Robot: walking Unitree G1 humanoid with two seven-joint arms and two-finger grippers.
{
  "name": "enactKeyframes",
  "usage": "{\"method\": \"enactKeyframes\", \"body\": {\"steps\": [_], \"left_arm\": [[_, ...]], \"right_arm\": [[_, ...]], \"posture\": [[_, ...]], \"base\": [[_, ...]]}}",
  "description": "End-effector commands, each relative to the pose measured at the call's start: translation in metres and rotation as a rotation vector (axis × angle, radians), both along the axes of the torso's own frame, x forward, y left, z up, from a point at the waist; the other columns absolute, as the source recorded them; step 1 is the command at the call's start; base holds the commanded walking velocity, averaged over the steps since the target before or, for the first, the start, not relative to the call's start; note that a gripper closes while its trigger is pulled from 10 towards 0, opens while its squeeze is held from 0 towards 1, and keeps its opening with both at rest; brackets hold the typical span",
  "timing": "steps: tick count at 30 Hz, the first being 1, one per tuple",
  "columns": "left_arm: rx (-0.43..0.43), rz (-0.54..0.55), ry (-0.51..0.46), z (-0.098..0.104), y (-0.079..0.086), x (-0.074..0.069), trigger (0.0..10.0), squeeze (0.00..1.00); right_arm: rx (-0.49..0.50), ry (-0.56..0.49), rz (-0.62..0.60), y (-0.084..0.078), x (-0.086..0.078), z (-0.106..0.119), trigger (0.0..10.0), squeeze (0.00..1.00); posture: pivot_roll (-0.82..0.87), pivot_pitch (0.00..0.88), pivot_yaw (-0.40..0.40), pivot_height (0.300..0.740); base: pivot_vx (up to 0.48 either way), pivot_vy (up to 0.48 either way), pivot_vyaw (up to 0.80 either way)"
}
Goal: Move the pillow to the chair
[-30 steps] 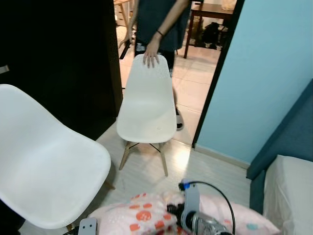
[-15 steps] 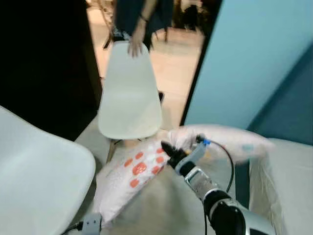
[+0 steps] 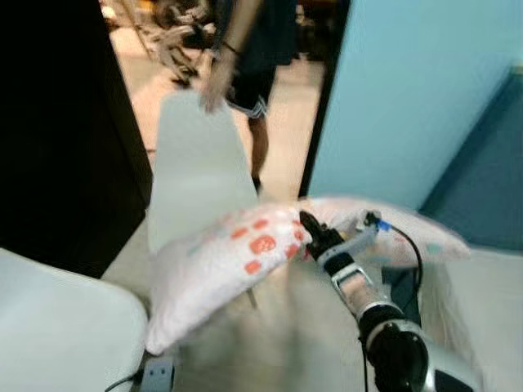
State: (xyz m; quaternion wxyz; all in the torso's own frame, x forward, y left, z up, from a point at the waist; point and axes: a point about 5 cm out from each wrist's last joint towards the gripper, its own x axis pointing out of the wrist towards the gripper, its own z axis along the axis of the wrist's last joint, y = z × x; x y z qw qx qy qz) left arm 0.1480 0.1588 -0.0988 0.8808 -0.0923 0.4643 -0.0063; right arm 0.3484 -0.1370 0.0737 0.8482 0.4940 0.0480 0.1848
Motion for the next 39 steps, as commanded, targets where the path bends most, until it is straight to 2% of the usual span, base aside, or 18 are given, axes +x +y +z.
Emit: {"method": "enactKeyframes", "body": {"steps": [1, 16, 26, 32, 39], "left_arm": [[0.007, -0.005, 0.055, -0.006, 0.003, -0.014, 10.0, 0.00], [0.013, -0.031, 0.058, -0.006, 0.005, -0.016, 10.0, 0.00], [0.014, -0.040, 0.061, -0.006, 0.006, -0.017, 10.0, 0.00], [0.013, -0.046, 0.063, -0.006, 0.005, -0.018, 10.0, 0.00], [0.018, -0.051, 0.067, -0.007, 0.005, -0.019, 10.0, 0.00]], "right_arm": [[0.021, -0.049, 0.007, 0.007, 0.005, 0.010, 10.0, 0.00], [0.029, -0.092, -0.008, 0.004, 0.010, 0.020, 10.0, 0.00], [-0.005, -0.092, 0.019, 0.012, 0.010, 0.019, 10.0, 0.00], [-0.133, -0.013, 0.057, 0.023, 0.000, -0.001, 10.0, 0.00], [-0.176, 0.008, 0.072, 0.027, -0.005, -0.008, 10.0, 0.00]], "posture": [[0.00, 0.067, -0.050, 0.740], [0.00, 0.073, -0.049, 0.740], [0.01, 0.073, -0.048, 0.740], [0.01, 0.083, -0.042, 0.740], [0.02, 0.089, -0.039, 0.740]], "base": [[0.356, 0.000, 0.00], [0.362, 0.000, 0.00], [0.382, 0.000, 0.00], [0.383, 0.000, 0.00], [0.378, 0.000, 0.00]]}}
